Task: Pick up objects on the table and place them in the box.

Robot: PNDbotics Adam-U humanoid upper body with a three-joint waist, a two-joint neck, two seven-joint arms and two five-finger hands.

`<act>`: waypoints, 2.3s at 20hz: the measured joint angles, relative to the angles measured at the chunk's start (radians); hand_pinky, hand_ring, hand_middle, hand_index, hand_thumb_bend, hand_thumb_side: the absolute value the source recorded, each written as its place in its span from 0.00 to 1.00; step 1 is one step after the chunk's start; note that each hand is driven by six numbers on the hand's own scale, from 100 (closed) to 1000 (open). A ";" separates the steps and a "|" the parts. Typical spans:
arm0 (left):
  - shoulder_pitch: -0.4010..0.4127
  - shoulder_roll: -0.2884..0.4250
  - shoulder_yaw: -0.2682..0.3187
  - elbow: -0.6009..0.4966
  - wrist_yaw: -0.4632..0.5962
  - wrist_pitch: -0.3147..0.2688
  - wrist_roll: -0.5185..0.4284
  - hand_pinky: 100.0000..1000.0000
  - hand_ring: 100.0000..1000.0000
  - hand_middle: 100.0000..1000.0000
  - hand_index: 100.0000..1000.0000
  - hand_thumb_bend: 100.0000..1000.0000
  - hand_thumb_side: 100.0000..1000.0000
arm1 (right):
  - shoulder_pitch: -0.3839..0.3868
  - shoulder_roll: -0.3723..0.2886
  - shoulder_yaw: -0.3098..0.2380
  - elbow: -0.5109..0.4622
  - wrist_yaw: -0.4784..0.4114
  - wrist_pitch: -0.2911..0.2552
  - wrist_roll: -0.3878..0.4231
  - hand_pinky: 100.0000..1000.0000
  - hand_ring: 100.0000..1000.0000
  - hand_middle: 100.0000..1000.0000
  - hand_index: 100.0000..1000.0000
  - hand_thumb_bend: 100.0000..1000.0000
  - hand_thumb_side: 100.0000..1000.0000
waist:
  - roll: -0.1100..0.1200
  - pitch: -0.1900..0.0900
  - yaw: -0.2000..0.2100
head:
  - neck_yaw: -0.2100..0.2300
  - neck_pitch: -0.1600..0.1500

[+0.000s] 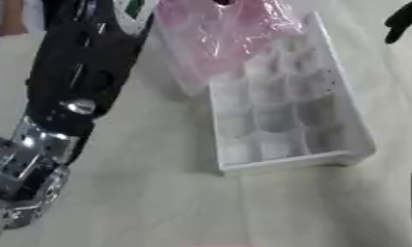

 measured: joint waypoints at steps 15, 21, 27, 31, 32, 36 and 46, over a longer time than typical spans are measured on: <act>-0.004 -0.138 0.000 0.027 -0.015 0.007 -0.027 0.00 0.09 0.09 0.17 0.00 0.03 | 0.000 0.000 0.008 0.000 -0.001 -0.002 0.007 0.26 0.42 0.61 0.64 0.00 0.48 | 0.006 0.000 -0.019 | 0.000 0.000; -0.004 -0.168 0.012 0.034 0.015 0.009 -0.008 0.20 0.37 0.37 0.44 0.00 0.15 | -0.003 0.000 0.008 0.000 -0.006 0.000 0.009 0.26 0.42 0.61 0.64 0.00 0.49 | 0.008 0.000 -0.022 | 0.000 0.000; 0.005 -0.167 0.012 0.036 0.040 -0.028 -0.014 0.83 0.91 0.94 0.97 0.00 0.60 | -0.006 0.000 0.008 0.000 -0.008 0.000 0.009 0.26 0.42 0.61 0.64 0.00 0.49 | 0.008 0.000 -0.022 | 0.000 0.000; 0.005 -0.160 0.012 0.030 0.016 -0.090 -0.028 0.93 0.94 0.95 0.97 0.12 0.64 | -0.008 0.000 0.008 0.000 -0.008 0.000 0.009 0.26 0.42 0.61 0.64 0.00 0.49 | 0.008 0.000 -0.021 | 0.000 0.000; 0.005 -0.154 0.011 0.029 0.002 -0.106 -0.036 0.94 0.95 0.96 0.97 0.14 0.67 | -0.008 0.000 0.008 0.000 -0.008 0.000 0.009 0.26 0.42 0.61 0.64 0.00 0.49 | 0.008 0.000 -0.021 | 0.000 0.000; 0.006 -0.138 0.006 0.039 -0.050 -0.148 -0.086 0.92 0.93 0.95 0.96 0.05 0.68 | -0.008 0.000 0.008 0.000 -0.008 0.000 0.009 0.26 0.42 0.61 0.64 0.00 0.49 | 0.008 0.000 -0.019 | 0.000 0.000; 0.099 -0.014 0.035 -0.090 0.199 -0.064 0.261 0.58 0.74 0.79 0.84 0.00 0.41 | -0.009 0.000 0.004 0.000 -0.007 -0.001 0.001 0.26 0.42 0.61 0.64 0.00 0.49 | 0.002 0.003 -0.006 | -0.013 0.000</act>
